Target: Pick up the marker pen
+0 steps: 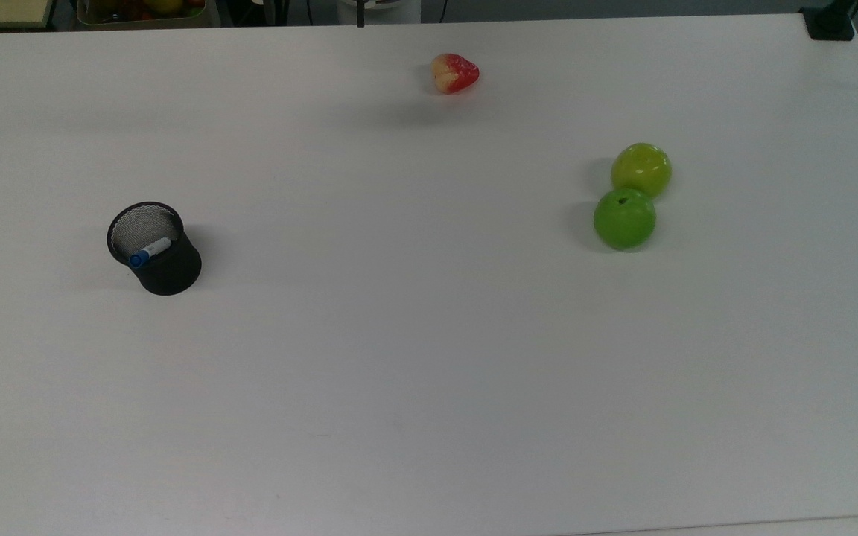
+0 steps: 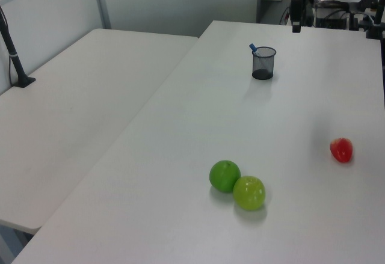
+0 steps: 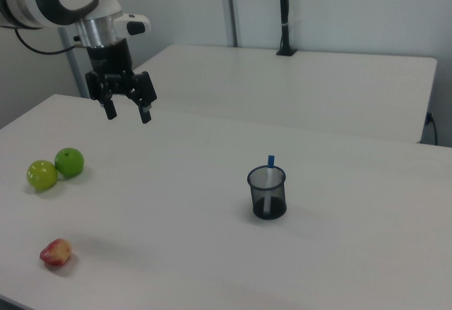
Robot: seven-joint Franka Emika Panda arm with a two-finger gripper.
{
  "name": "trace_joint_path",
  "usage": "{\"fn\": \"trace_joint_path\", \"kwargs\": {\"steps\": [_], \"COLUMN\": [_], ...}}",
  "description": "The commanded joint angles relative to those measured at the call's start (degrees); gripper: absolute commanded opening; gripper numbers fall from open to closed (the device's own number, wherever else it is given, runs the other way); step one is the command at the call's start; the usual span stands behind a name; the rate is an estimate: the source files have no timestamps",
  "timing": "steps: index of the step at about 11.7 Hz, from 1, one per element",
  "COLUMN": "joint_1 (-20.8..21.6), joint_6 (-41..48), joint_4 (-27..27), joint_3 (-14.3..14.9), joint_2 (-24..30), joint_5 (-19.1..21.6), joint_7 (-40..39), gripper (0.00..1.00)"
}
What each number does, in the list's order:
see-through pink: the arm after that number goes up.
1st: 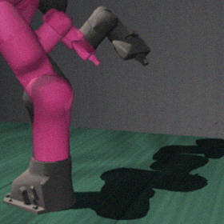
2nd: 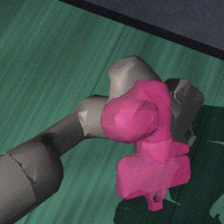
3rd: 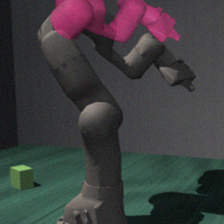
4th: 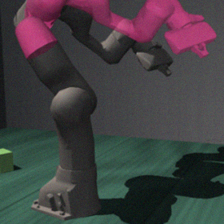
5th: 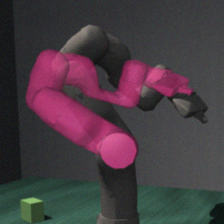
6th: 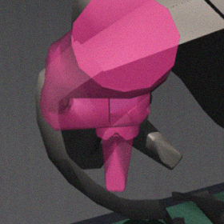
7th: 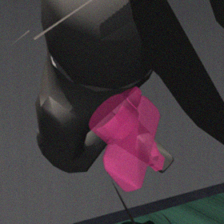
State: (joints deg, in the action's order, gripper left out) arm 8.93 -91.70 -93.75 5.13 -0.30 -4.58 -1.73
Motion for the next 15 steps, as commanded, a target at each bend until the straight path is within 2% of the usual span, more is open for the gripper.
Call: {"fn": "trace_joint_path", "kwargs": {"steps": [1, 10, 13, 15], "joint_1": [-0.1, -0.8, -4.6, -7.2], "joint_6": [-0.1, -0.8, -2.7, -3.0], "joint_4": [-0.7, -0.6, -0.3, 3.0], "joint_3": [0.2, 0.2, 0.2, 0.2], "joint_2": [0.6, 0.0, -0.8, -3.6], "joint_5": [-0.3, -0.4, -0.3, -0.2], "joint_7": [0.9, -0.1, -5.4, -7.0], "gripper": [1.0, 1.0, 1.0, 1.0]}}
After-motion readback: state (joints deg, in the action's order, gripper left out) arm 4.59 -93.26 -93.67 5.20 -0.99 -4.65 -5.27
